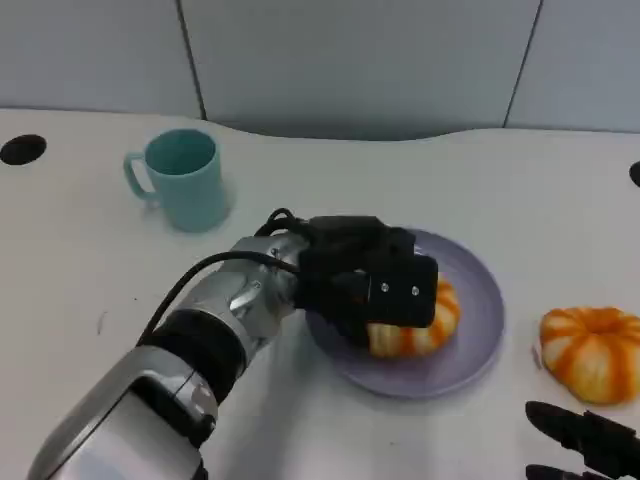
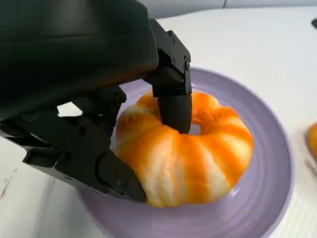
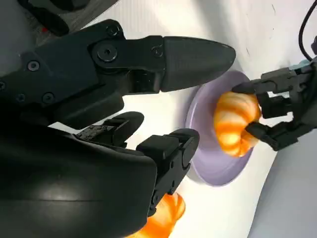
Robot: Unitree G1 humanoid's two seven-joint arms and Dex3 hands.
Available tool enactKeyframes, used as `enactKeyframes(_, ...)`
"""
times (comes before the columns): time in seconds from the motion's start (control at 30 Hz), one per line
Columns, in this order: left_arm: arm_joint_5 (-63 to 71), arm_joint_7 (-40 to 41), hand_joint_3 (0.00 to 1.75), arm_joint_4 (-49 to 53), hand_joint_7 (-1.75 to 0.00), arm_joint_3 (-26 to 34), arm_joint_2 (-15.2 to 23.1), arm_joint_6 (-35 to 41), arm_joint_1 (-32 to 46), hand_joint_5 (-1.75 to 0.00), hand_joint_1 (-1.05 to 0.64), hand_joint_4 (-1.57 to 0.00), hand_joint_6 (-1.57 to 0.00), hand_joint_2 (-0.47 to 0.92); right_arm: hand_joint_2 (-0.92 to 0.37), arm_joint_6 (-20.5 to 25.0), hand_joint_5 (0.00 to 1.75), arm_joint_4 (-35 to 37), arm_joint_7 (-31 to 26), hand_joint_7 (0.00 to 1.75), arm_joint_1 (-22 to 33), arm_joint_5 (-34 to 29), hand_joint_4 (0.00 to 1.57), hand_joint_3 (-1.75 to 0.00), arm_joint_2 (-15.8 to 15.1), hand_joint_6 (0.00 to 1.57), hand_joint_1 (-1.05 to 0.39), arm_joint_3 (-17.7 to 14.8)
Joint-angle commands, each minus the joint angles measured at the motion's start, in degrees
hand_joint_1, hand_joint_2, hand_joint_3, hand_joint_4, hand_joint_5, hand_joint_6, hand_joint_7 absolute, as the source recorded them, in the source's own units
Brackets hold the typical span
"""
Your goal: Grasp the bread from the table and place it into the plate.
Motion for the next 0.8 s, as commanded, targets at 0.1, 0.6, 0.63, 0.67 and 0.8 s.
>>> enactKeyframes(0.1,2.3,1.3,0.04,4.2,-1.75,-2.0,0.6,-4.8,-1.6,-1.75,-0.11,-0.71,-0.53,0.88,-0.92,0.5,0.02,-1.7,-0.6,0.0,0.9,0.0,0.67,-0.48,0.1,0.47,-0.51,0.3)
enactKeyframes(0.6,4.1,3.1,0.03,6.6,-0.01,-3.2,3.1,-15.0,-3.8,-0.1,-0.82,-0.01,-0.2,0.92,-0.92,0.0,0.01,-1.5,-0.3,0.0,1.1,0.1,0.66,-0.49,-0.3,0.47,-0.5,0.2)
enactKeyframes(0.63,3.7,2.6,0.05,6.5,-0.01,-2.8,3.2,-15.1,-4.1,-0.06,-0.83,0.0,-0.17,0.92,-0.92,-0.1,0.01,-1.4,-0.3,0.0,1.1,0.2,0.66,-0.49,-0.3,0.47,-0.5,0.1)
enactKeyframes(0.67,3.2,2.3,0.06,6.3,0.0,-2.2,3.3,-15.1,-4.3,-0.03,-0.84,0.0,-0.14,0.92,-0.92,-0.2,0.01,-1.3,-0.2,0.0,1.0,0.4,0.66,-0.49,-0.3,0.47,-0.5,0.0)
enactKeyframes(0.8,2.2,1.6,0.1,5.4,0.0,-0.6,3.6,-15.2,-4.8,0.0,-0.86,0.0,-0.07,0.92,-0.92,-0.2,0.01,-1.1,-0.2,0.0,0.9,0.5,0.65,-0.49,-0.3,0.47,-0.5,-0.2)
